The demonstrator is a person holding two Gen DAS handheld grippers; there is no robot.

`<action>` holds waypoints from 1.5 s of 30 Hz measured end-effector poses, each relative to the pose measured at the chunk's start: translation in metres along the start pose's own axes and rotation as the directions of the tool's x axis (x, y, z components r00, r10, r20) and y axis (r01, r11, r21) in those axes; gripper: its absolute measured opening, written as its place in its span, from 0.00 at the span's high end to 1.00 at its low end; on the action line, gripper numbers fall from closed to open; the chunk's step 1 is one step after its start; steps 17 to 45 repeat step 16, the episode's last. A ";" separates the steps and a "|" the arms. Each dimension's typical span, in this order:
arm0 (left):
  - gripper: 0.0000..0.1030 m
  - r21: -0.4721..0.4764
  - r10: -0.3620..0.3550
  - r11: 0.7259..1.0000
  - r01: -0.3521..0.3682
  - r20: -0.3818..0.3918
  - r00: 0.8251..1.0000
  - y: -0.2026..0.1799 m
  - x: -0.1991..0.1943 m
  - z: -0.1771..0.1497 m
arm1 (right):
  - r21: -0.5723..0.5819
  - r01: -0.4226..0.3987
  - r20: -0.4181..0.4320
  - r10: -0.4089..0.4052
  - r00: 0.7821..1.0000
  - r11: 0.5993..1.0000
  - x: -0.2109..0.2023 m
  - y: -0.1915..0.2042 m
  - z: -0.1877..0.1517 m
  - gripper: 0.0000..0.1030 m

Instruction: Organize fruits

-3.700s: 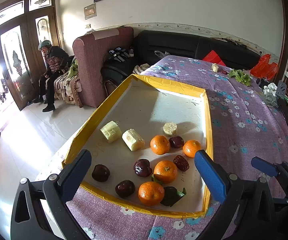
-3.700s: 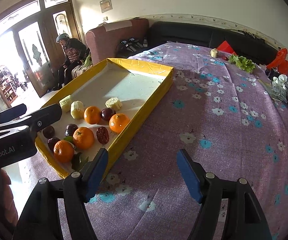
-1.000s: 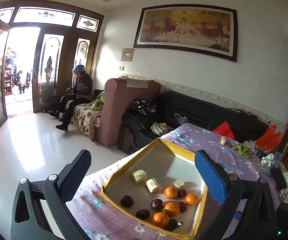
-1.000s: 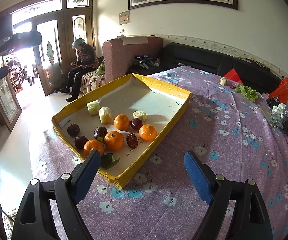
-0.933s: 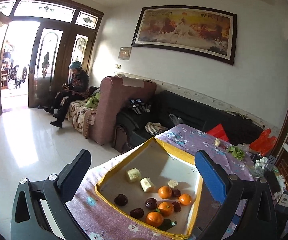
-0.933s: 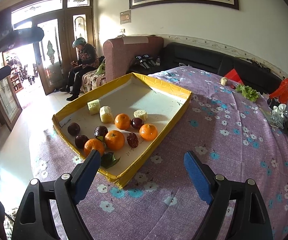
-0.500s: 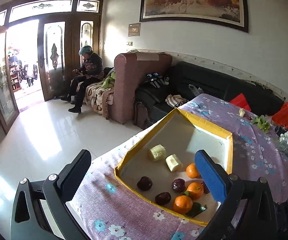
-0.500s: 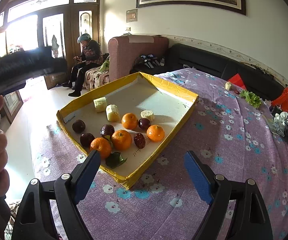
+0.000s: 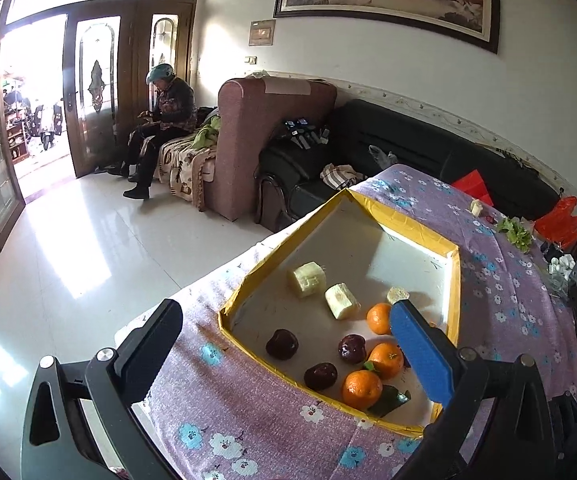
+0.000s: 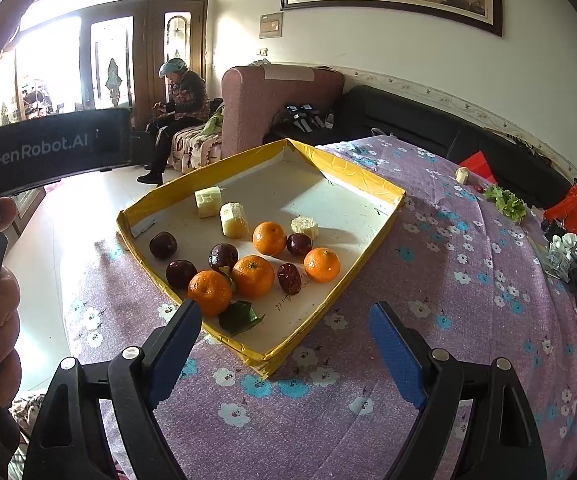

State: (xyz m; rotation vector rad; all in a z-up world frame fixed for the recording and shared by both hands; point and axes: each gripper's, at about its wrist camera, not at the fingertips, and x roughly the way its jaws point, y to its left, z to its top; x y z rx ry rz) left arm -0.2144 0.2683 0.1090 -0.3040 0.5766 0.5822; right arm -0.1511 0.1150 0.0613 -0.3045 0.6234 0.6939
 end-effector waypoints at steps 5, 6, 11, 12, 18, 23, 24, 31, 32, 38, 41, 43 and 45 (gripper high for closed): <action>0.00 0.022 0.012 1.000 -0.012 -0.009 1.000 -0.004 -0.001 -0.002 | 0.009 -0.005 -0.006 0.005 1.000 1.000 0.001 0.000 0.000 0.12; 0.00 0.028 0.010 1.000 -0.010 -0.009 1.000 -0.006 -0.001 -0.003 | 0.011 -0.004 -0.007 0.004 1.000 1.000 0.001 -0.001 0.000 0.11; 0.00 0.060 0.027 0.998 -0.028 0.005 1.000 -0.011 -0.004 -0.005 | 0.014 0.000 -0.015 0.000 1.000 1.000 0.002 0.000 -0.002 0.10; 0.00 0.062 0.032 0.998 -0.033 0.012 0.999 -0.011 -0.004 -0.005 | 0.013 -0.001 -0.016 0.002 1.000 1.000 0.002 0.000 -0.002 0.10; 0.00 0.046 0.018 0.999 -0.018 -0.009 1.000 -0.009 -0.004 -0.004 | 0.015 -0.005 -0.017 0.006 1.000 1.000 0.001 -0.001 -0.002 0.10; 0.00 0.046 0.018 0.999 -0.018 -0.009 1.000 -0.009 -0.004 -0.004 | 0.015 -0.005 -0.017 0.006 1.000 1.000 0.001 -0.001 -0.002 0.10; 0.00 0.046 0.018 0.999 -0.018 -0.009 1.000 -0.009 -0.004 -0.004 | 0.015 -0.005 -0.017 0.006 1.000 1.000 0.001 -0.001 -0.002 0.10; 0.00 0.046 0.018 0.999 -0.018 -0.009 1.000 -0.009 -0.004 -0.004 | 0.015 -0.005 -0.017 0.006 1.000 1.000 0.001 -0.001 -0.002 0.10; 0.00 0.046 0.018 0.999 -0.018 -0.009 1.000 -0.009 -0.004 -0.004 | 0.015 -0.005 -0.017 0.006 1.000 1.000 0.001 -0.001 -0.002 0.10; 0.00 0.046 0.018 0.999 -0.018 -0.009 1.000 -0.009 -0.004 -0.004 | 0.015 -0.005 -0.017 0.006 1.000 1.000 0.001 -0.001 -0.002 0.10; 0.00 0.046 0.018 0.999 -0.018 -0.009 1.000 -0.009 -0.004 -0.004 | 0.015 -0.005 -0.017 0.006 1.000 1.000 0.001 -0.001 -0.002 0.10; 0.00 0.046 0.018 0.999 -0.018 -0.009 1.000 -0.009 -0.004 -0.004 | 0.015 -0.005 -0.017 0.006 1.000 1.000 0.001 -0.001 -0.002 0.10; 0.00 0.046 0.018 0.999 -0.018 -0.009 1.000 -0.009 -0.004 -0.004 | 0.015 -0.005 -0.017 0.006 1.000 1.000 0.001 -0.001 -0.002 0.10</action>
